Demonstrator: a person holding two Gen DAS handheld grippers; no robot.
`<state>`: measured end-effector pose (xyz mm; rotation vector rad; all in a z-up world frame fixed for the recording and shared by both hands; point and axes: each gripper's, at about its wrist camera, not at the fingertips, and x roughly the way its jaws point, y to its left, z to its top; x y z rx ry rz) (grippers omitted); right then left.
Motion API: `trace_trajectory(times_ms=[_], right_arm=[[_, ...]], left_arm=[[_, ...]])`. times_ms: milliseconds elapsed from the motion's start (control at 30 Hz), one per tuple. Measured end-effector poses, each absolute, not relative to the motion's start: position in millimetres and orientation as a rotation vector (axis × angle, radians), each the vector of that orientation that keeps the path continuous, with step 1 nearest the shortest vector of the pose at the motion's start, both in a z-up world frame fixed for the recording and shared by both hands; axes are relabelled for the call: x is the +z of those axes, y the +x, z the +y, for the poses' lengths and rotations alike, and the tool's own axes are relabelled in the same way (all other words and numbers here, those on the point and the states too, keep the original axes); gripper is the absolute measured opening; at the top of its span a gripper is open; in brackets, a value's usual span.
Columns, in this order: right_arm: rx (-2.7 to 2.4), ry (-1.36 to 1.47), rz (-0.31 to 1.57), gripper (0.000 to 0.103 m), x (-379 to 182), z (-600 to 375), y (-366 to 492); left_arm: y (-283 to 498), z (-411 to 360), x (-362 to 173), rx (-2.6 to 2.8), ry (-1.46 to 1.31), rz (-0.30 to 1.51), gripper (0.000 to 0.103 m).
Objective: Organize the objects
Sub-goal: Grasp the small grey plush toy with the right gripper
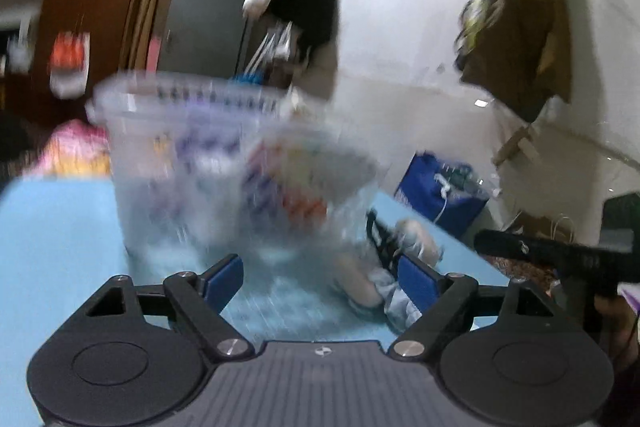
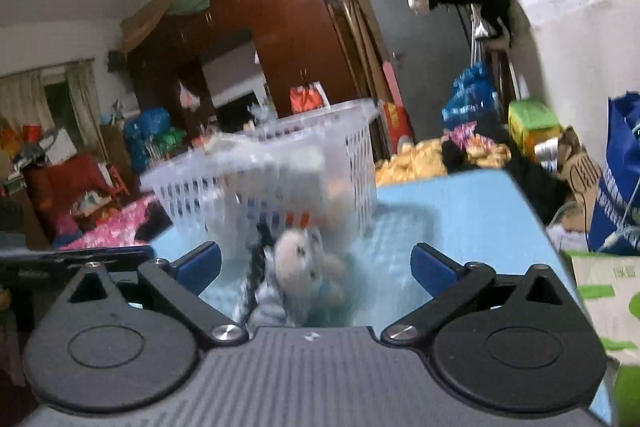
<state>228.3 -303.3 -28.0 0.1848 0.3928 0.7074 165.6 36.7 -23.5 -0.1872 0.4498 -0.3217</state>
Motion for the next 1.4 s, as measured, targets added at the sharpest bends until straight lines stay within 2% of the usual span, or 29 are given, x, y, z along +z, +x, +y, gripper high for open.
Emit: trace_trajectory(times_ms=[100, 167, 200, 267, 367, 500, 567, 667, 1000, 1033, 1067, 1100, 1167, 1400], right_arm=[[0.700, 0.152, 0.382, 0.102, -23, -295, 236], [0.717, 0.126, 0.385, 0.087, -21, -288, 235], [0.722, 0.111, 0.387, 0.084, -19, -284, 236], [0.735, 0.096, 0.392, 0.067, -20, -278, 236], [0.741, 0.085, 0.408, 0.056, -21, -273, 236], [0.725, 0.023, 0.442, 0.047, -25, -261, 237], [0.715, 0.012, 0.460, 0.038, -30, -260, 238], [0.715, 0.035, 0.471, 0.035, -36, -267, 237], [0.700, 0.075, 0.480, 0.032, -44, -286, 241], [0.698, 0.078, 0.480, 0.032, -44, -288, 242], [0.696, 0.081, 0.479, 0.031, -44, -288, 243], [0.693, 0.082, 0.475, 0.031, -45, -289, 244], [0.715, 0.105, 0.463, 0.030, -44, -293, 244], [0.717, 0.075, 0.389, 0.029, -24, -289, 227]], left_arm=[[179, 33, -38, -0.349, -0.253, 0.496, 0.086], [185, 30, -43, -0.376, -0.285, 0.521, 0.085], [187, 26, -44, -0.382, -0.290, 0.530, 0.085], [190, 21, -45, -0.383, -0.300, 0.539, 0.079], [194, 14, -45, -0.392, -0.300, 0.557, 0.072], [200, 10, -49, -0.388, -0.318, 0.595, 0.068], [203, 10, -53, -0.382, -0.337, 0.609, 0.068], [208, 11, -56, -0.392, -0.385, 0.620, 0.068], [220, -6, -56, -0.395, -0.401, 0.622, 0.066], [221, -8, -56, -0.406, -0.403, 0.621, 0.058], [222, -10, -55, -0.432, -0.408, 0.620, 0.041], [222, -12, -55, -0.445, -0.408, 0.620, 0.036], [218, -18, -53, -0.414, -0.359, 0.604, 0.032], [197, -11, -37, -0.440, -0.346, 0.493, 0.030]])
